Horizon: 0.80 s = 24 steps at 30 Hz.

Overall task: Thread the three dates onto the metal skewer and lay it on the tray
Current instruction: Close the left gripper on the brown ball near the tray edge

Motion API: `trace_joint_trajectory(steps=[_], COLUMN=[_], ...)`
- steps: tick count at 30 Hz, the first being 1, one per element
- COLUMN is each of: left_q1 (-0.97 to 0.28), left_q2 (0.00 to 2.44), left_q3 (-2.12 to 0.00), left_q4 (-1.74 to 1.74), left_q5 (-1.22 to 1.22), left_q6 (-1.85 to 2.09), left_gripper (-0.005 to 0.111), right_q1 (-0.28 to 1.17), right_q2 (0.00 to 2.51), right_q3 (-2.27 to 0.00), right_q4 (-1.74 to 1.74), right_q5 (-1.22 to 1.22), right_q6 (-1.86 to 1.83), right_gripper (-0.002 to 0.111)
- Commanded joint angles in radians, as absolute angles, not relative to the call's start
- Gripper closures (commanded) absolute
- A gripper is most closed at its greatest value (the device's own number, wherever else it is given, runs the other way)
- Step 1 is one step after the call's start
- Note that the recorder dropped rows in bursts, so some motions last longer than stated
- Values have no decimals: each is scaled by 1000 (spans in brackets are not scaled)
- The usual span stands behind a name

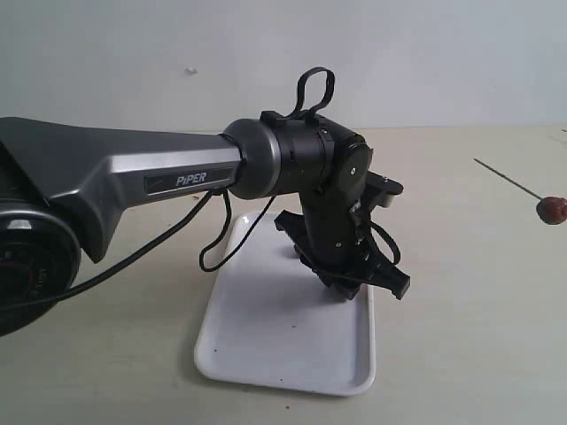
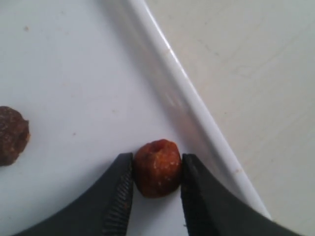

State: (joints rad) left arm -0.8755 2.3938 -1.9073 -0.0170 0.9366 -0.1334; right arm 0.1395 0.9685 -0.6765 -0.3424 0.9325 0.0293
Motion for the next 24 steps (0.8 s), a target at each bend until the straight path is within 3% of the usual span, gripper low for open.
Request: trace_joint_trajectory(steps=[1, 24], left_q1=[-877, -877], left_q2=[2397, 2397], left_q3=[-1913, -1913], left_q4=[-6, 6], left_q5=[947, 947], left_q6=[-131, -120], left_gripper=[73, 73], right_q1=[132, 132], right_q2=[967, 967], right_q3=[-674, -674], right_q4=[-343, -343], right_q5=[928, 928], right_q6=[31, 31], right_gripper=[108, 108])
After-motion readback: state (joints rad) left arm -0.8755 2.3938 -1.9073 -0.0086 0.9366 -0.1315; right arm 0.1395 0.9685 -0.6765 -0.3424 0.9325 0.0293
